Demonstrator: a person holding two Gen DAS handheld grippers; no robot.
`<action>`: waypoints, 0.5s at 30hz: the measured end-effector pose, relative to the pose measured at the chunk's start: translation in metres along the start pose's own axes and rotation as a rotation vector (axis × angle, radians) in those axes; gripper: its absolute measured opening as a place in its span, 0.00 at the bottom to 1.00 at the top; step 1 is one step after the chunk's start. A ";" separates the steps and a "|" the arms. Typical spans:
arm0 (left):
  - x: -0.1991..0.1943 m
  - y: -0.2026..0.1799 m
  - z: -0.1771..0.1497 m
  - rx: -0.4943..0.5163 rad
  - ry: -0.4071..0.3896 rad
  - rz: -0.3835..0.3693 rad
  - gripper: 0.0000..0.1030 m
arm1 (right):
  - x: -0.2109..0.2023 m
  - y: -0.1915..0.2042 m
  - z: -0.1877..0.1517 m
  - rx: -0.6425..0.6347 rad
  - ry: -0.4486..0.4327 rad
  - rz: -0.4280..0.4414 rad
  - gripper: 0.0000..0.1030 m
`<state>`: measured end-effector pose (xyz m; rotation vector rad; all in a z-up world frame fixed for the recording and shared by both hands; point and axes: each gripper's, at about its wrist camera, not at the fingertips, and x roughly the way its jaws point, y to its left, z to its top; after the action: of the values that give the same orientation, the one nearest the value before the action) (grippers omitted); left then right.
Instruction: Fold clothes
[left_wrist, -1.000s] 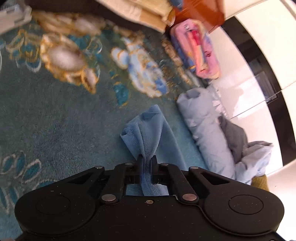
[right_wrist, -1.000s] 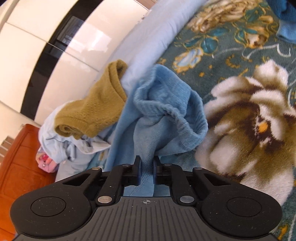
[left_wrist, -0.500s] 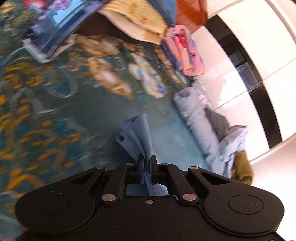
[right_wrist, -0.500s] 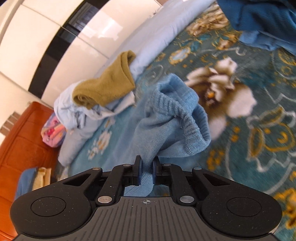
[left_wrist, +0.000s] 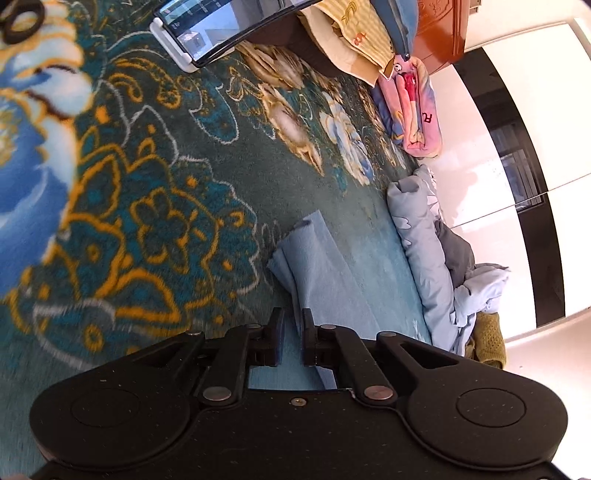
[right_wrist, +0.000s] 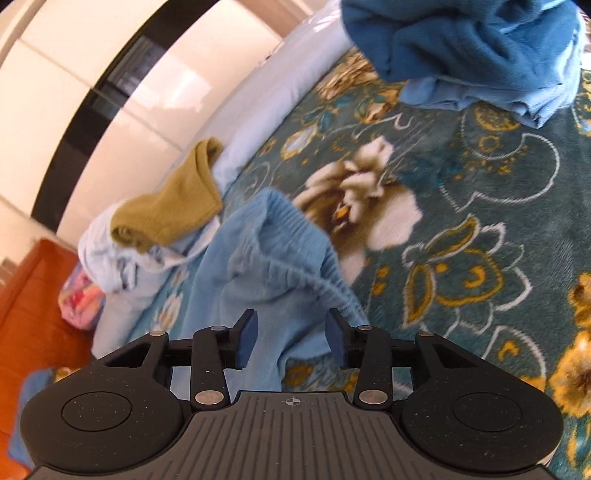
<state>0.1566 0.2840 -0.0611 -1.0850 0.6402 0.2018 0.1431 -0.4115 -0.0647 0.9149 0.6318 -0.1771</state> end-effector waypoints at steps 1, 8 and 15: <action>-0.002 -0.001 -0.003 0.007 0.004 0.006 0.06 | -0.001 -0.001 0.001 -0.020 -0.007 -0.007 0.36; -0.007 -0.024 -0.028 0.093 0.040 0.028 0.09 | 0.006 -0.013 0.009 -0.128 0.043 -0.042 0.37; 0.006 -0.064 -0.059 0.193 0.100 -0.036 0.17 | 0.017 -0.006 0.006 -0.238 0.068 -0.010 0.10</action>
<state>0.1676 0.2015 -0.0340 -0.9235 0.7136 0.0530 0.1569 -0.4177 -0.0766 0.6905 0.7044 -0.0779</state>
